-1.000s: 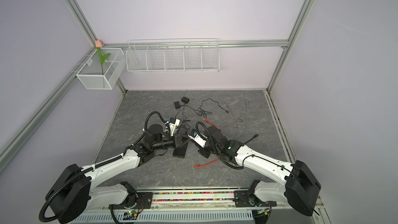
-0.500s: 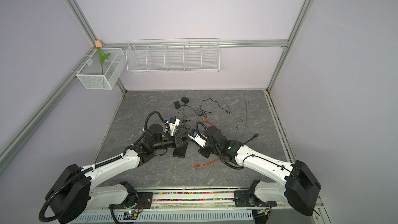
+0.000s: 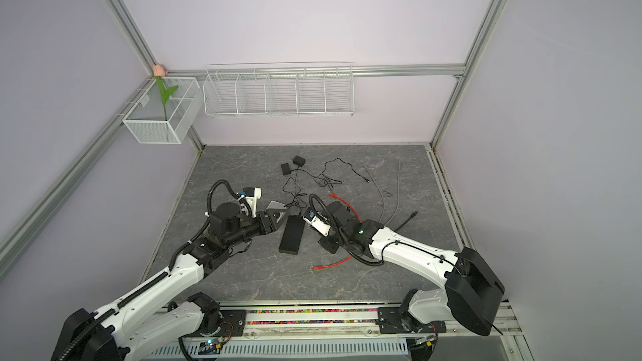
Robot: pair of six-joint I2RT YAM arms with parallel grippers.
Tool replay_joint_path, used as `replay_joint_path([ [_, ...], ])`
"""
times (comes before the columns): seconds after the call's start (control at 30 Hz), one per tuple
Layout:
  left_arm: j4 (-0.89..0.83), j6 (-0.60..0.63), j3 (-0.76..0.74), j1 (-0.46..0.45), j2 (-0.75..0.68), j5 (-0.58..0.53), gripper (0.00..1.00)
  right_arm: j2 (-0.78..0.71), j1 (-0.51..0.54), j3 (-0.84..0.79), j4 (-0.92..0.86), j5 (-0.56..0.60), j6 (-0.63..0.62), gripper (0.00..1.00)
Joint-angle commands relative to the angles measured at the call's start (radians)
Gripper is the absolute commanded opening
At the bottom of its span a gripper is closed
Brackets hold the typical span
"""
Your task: Insert the plug into the switch port
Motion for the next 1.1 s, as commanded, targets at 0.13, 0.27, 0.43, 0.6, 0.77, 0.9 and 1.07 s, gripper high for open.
replay_joint_path([
  [0.13, -0.043, 0.031, -0.128, 0.01, 0.05, -0.151, 0.63, 0.131, 0.028, 0.063, -0.075, -0.024, 0.007, 0.09],
  [0.27, 0.047, 0.016, -0.167, 0.01, 0.127, -0.132, 0.62, 0.23, 0.064, 0.101, -0.091, -0.03, 0.007, 0.09],
  [0.43, 0.081, 0.0, -0.163, 0.01, 0.207, -0.106, 0.6, 0.334, 0.122, 0.155, -0.128, 0.005, -0.005, 0.08],
  [0.6, 0.107, 0.014, -0.153, 0.01, 0.274, -0.062, 0.55, 0.386, 0.148, 0.19, -0.146, 0.025, -0.013, 0.07],
  [0.77, 0.139, 0.024, -0.142, 0.01, 0.331, -0.033, 0.5, 0.391, 0.158, 0.196, -0.143, 0.014, -0.013, 0.07],
  [0.9, 0.16, 0.021, -0.139, 0.01, 0.36, -0.015, 0.47, 0.408, 0.164, 0.204, -0.148, 0.009, -0.011, 0.07],
  [1.07, 0.165, 0.024, -0.138, 0.01, 0.368, -0.013, 0.45, 0.425, 0.167, 0.211, -0.149, 0.011, -0.012, 0.07],
])
